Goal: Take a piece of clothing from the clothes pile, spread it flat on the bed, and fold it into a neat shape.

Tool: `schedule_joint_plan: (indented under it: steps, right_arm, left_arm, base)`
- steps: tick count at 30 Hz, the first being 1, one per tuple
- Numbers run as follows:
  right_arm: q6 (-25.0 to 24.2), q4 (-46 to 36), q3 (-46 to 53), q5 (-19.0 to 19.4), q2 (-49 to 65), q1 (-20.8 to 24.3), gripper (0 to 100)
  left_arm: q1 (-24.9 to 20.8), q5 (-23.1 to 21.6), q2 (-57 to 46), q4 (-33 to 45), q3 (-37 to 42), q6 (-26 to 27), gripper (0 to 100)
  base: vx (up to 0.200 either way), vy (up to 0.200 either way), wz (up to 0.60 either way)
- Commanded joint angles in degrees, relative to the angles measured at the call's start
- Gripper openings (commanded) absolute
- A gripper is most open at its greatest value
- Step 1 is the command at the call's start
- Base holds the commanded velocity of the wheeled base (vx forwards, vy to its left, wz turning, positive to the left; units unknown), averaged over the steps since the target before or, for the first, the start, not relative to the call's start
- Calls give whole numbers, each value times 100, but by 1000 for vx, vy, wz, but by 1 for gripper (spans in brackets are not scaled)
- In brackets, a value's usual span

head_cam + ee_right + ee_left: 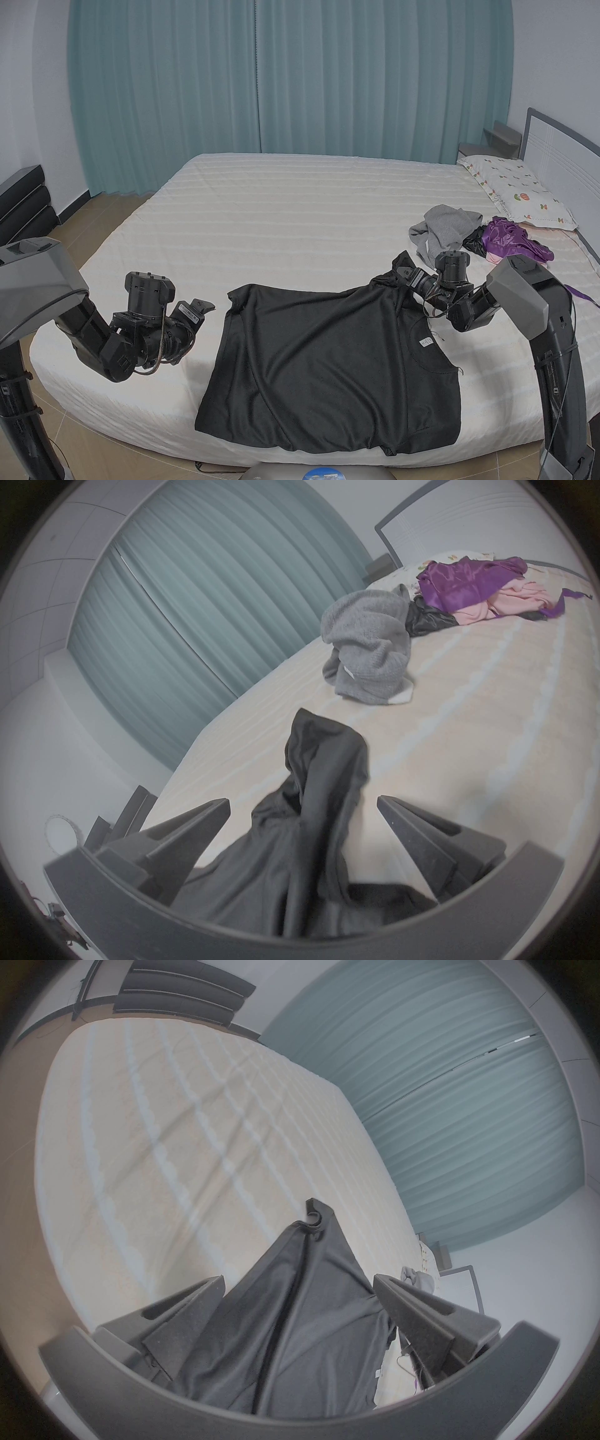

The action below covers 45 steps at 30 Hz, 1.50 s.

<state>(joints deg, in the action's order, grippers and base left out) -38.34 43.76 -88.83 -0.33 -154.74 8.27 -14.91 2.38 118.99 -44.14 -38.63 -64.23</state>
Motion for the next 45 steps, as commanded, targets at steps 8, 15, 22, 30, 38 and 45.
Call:
schedule_joint_plan:
  steps: [8,15,22,30,38,45]
  right_arm:
    - [-130,431,1940,297,1191,-36,100]
    - [-209,431,2168,297,1174,-36,100]
    - [-429,422,2195,297,1156,-71,100]
    - [-517,431,2248,297,1165,-79,100]
    - [-613,414,2230,297,1165,-62,100]
    - [-613,422,2212,279,1147,-18,100]
  left_arm:
    - [234,35,1038,283,-1867,543,100]
    - [225,-9,2163,652,-3326,763,100]
    - [234,-36,2866,978,-4390,763,100]
    - [322,-27,2761,1022,-4275,754,100]
    - [375,105,2673,1022,-4038,719,100]
    - [331,70,2453,1039,-3889,666,100]
  base:
    - [0,0,0]
    - [0,0,0]
    - [0,0,0]
    - [0,0,0]
    - [0,0,0]
    - [143,0,0]
